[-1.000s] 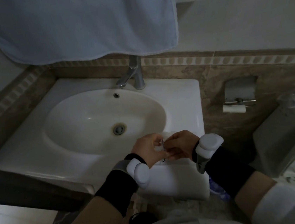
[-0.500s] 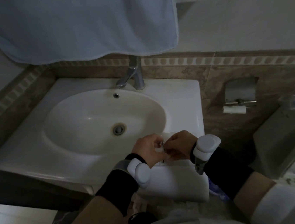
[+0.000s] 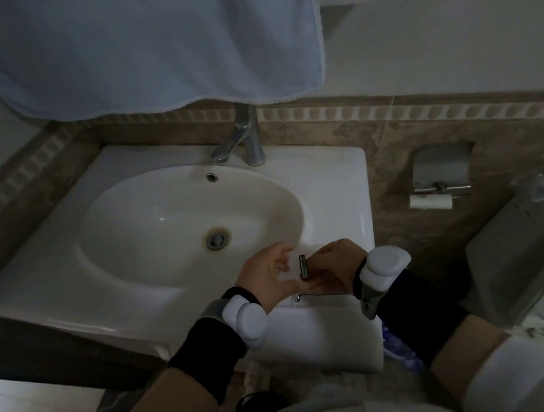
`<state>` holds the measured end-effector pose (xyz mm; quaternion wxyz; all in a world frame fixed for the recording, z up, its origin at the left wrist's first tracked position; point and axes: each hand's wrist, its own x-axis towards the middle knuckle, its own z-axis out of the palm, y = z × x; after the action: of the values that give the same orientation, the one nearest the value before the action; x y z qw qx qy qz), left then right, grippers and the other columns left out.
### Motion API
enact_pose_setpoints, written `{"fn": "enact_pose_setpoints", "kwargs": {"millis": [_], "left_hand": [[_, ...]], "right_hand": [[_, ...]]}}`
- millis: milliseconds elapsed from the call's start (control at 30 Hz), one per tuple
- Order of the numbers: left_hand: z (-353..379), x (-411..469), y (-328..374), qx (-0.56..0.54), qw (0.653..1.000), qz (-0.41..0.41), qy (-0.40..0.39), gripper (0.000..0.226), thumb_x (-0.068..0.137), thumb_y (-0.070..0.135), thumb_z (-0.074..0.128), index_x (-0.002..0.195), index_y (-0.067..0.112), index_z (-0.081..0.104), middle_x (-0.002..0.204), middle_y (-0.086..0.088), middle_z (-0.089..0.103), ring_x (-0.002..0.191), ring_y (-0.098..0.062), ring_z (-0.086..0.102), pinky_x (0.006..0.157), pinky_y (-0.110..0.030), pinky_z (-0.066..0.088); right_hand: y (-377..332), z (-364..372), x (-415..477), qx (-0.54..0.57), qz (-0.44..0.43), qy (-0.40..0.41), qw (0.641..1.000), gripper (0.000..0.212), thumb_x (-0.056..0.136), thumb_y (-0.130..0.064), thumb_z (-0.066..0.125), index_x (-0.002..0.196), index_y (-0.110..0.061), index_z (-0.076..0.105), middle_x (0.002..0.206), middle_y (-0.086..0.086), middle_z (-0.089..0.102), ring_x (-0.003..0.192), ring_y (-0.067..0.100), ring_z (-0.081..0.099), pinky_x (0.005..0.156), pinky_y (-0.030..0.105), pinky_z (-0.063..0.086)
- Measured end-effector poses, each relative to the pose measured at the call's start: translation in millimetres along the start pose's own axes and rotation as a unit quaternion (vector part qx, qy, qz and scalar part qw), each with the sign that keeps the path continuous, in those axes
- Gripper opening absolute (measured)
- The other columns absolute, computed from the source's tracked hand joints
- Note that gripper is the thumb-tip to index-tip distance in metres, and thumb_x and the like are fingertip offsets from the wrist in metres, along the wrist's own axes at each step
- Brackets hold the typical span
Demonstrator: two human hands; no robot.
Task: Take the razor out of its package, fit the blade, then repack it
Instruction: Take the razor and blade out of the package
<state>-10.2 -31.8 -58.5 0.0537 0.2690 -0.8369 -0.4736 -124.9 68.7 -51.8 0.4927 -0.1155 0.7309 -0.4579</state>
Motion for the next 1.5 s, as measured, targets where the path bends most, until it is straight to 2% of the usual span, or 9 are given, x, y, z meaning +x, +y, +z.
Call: {"fn": "enact_pose_setpoints", "kwargs": {"millis": [100,233,433,533,700,867,1100,1333,1500], "left_hand": [[-16,-5,-16,0.010,0.999,-0.027,0.016,0.051,0.063,0.017,0.078,0.109,0.022,0.057,0.088,0.009,0.053,0.076,0.004,0.051,0.062,0.002,0.038],[-39,-13,-41,0.021,0.995,-0.099,0.002,0.052,0.066,0.006,0.075,0.112,0.013,0.054,0.090,-0.002,0.055,0.085,-0.018,0.056,0.081,-0.027,0.046],[-52,-18,-64,0.075,0.989,-0.121,-0.035,0.045,0.060,-0.003,0.073,0.102,-0.003,0.057,0.078,-0.008,0.058,0.069,-0.021,0.059,0.076,-0.041,0.053],[-50,-16,-72,0.066,0.986,-0.147,-0.046,0.050,0.060,-0.008,0.072,0.107,-0.005,0.054,0.069,-0.001,0.052,0.061,-0.015,0.050,0.074,-0.039,0.052],[-48,-17,-74,0.146,0.985,-0.093,-0.019,0.054,0.059,0.011,0.079,0.108,0.012,0.058,0.094,0.001,0.047,0.078,-0.011,0.050,0.071,-0.023,0.042],[-52,-18,-78,0.190,0.978,-0.079,-0.043,0.054,0.061,0.015,0.078,0.111,0.017,0.056,0.100,0.001,0.038,0.086,-0.016,0.045,0.079,-0.023,0.040],[-57,-9,-83,0.302,0.943,-0.088,-0.113,0.050,0.063,0.030,0.072,0.109,0.024,0.054,0.118,-0.002,0.052,0.111,-0.019,0.043,0.094,-0.023,0.034],[-50,-8,-37,0.170,0.985,-0.009,0.022,0.063,0.063,0.034,0.077,0.119,0.023,0.049,0.109,0.008,0.039,0.088,-0.010,0.046,0.079,-0.024,0.039],[-22,2,2,0.164,0.984,0.069,-0.019,0.065,0.063,0.041,0.074,0.120,0.021,0.049,0.113,0.005,0.047,0.090,-0.007,0.047,0.077,-0.018,0.035]], "right_hand": [[-1,-9,-1,0.047,0.014,0.001,0.999,0.009,0.080,-0.003,0.060,0.071,-0.002,0.060,0.070,0.017,0.066,0.059,0.025,0.066,0.062,0.033,0.058],[-1,-17,-2,0.076,0.020,-0.003,0.997,0.009,0.080,-0.002,0.060,0.072,0.000,0.061,0.067,0.017,0.068,0.051,0.020,0.068,0.053,0.031,0.060],[-3,-13,-3,0.075,0.020,-0.013,0.997,0.006,0.082,-0.002,0.058,0.078,0.002,0.060,0.068,0.018,0.066,0.045,0.016,0.067,0.048,0.026,0.058],[-4,-11,-3,0.070,0.018,-0.016,0.997,0.010,0.082,-0.002,0.057,0.072,-0.001,0.059,0.068,0.017,0.065,0.045,0.015,0.066,0.047,0.024,0.057],[-3,-10,-3,0.071,0.014,-0.016,0.997,0.012,0.082,-0.003,0.058,0.070,-0.002,0.059,0.067,0.016,0.066,0.046,0.016,0.067,0.048,0.025,0.058],[-1,-11,-3,0.071,0.015,-0.013,0.997,0.011,0.081,-0.003,0.058,0.070,-0.003,0.060,0.064,0.015,0.067,0.047,0.017,0.067,0.047,0.025,0.058],[1,-10,-2,0.066,0.015,-0.024,0.997,0.012,0.079,-0.003,0.061,0.068,-0.002,0.061,0.047,0.008,0.069,0.047,0.019,0.068,0.044,0.026,0.057],[2,-9,2,0.055,0.016,-0.029,0.998,0.012,0.079,-0.004,0.060,0.068,-0.003,0.063,0.049,0.007,0.071,0.049,0.019,0.069,0.047,0.027,0.058],[1,-3,3,0.008,0.008,-0.032,0.999,0.011,0.076,-0.007,0.060,0.067,-0.005,0.065,0.050,0.006,0.071,0.052,0.020,0.068,0.070,0.036,0.058]]}}
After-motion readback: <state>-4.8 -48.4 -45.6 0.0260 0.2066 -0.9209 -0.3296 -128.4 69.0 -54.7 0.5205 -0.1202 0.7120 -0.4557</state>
